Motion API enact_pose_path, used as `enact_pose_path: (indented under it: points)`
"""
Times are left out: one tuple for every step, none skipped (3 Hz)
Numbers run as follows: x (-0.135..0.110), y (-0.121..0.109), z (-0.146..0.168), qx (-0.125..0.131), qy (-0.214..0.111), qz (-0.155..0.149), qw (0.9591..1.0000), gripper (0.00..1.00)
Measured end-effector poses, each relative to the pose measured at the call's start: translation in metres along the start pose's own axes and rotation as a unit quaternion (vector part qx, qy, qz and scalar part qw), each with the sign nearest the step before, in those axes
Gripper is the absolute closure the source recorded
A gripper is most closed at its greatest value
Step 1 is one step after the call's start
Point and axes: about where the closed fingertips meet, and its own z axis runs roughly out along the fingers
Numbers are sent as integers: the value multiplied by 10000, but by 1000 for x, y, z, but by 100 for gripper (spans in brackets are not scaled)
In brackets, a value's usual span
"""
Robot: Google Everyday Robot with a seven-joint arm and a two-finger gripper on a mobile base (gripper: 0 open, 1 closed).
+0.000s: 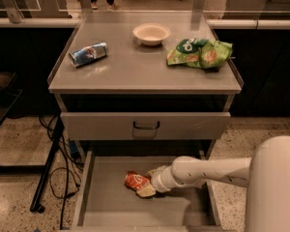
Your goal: Pick coke can from middle drawer and place on counter
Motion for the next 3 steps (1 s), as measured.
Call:
enact_pose_path:
  points:
    - [-1,10,-31,122,-110,-54,9999,100]
    - [-4,14,-73,375,-236,-151,9989,100]
    - [-13,10,-119,618,-286,-275,9973,100]
